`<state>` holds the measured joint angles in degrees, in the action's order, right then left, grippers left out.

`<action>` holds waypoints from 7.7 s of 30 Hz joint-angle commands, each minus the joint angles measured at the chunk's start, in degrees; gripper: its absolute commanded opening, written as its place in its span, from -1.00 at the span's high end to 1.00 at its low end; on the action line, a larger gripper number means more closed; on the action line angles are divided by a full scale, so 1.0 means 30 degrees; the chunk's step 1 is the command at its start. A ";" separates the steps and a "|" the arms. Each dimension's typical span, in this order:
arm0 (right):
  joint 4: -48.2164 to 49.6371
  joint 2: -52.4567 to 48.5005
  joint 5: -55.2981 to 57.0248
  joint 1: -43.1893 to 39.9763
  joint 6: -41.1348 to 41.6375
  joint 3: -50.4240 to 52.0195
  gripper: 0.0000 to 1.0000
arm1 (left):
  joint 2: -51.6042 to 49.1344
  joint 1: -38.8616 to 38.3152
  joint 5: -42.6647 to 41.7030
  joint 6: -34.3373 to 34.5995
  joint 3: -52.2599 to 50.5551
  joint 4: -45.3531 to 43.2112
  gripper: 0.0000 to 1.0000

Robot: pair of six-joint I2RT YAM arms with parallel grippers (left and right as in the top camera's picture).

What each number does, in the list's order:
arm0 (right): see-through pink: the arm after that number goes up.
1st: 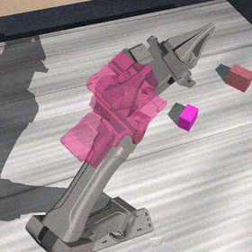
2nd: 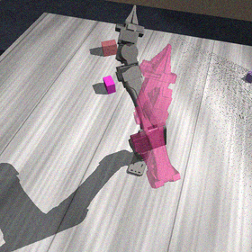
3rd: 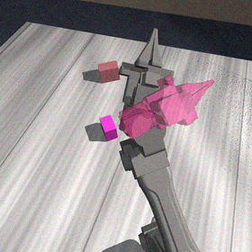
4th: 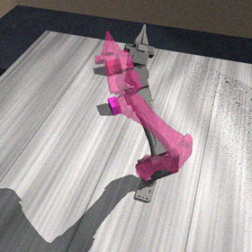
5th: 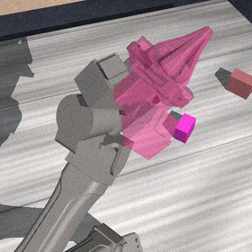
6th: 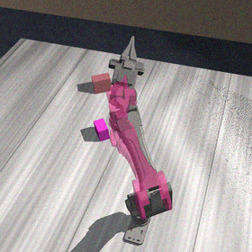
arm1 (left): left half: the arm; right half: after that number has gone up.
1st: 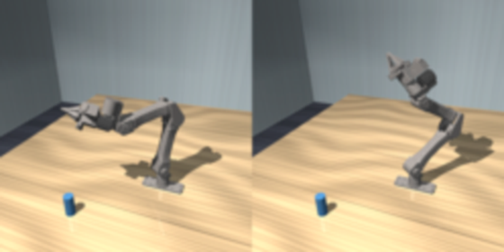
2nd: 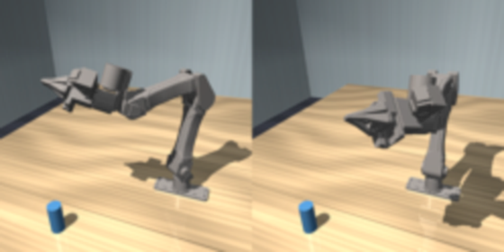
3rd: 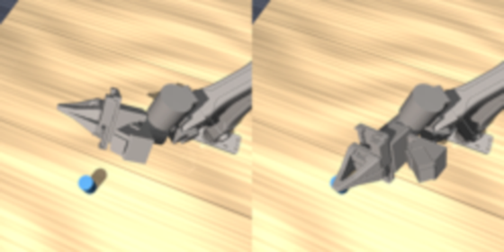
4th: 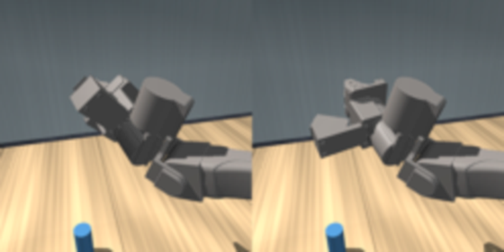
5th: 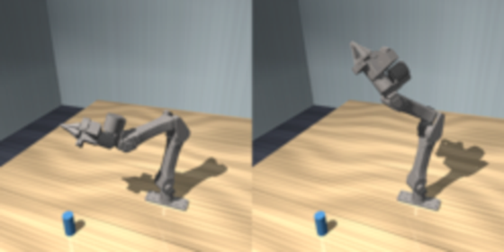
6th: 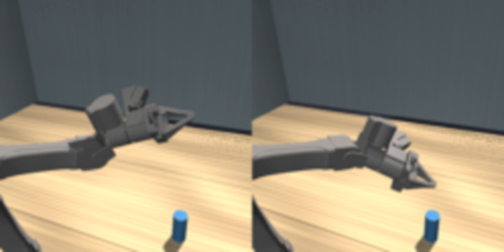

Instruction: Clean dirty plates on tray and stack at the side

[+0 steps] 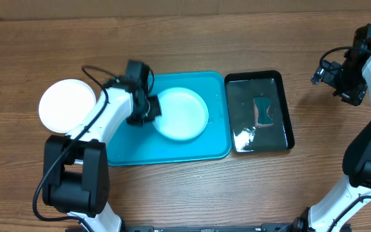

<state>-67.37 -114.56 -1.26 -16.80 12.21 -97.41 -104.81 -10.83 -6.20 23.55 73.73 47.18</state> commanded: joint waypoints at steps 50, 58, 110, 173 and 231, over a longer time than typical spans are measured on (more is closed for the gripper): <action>0.0066 0.0503 -0.0044 -0.0073 0.0073 -0.0321 -1.00 | 0.0015 -1.8914 2.8713 -1.8790 0.7868 -1.2597 0.92; 0.0073 0.0503 -0.0044 -0.0073 0.0073 -0.0321 -1.00 | 0.0015 -1.9045 2.9332 -1.9351 0.7868 -1.3704 0.92; 0.0073 0.0503 -0.0044 -0.0073 0.0073 -0.0321 -1.00 | -0.0044 0.1734 -0.6972 0.4648 0.4597 0.0423 0.92; 0.0073 0.0503 -0.0044 -0.0073 0.0073 -0.0321 -1.00 | -0.0058 1.4695 -0.3803 -0.1501 0.1581 0.1399 -0.99; 0.0058 0.7366 -0.0044 0.0525 0.0073 -0.0321 -1.00 | -0.0058 0.8320 -0.6739 -0.4721 0.1581 0.0182 -1.00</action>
<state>-67.26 -99.13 -1.26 -16.29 12.19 -97.41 -105.06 14.26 -25.34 10.48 78.78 47.94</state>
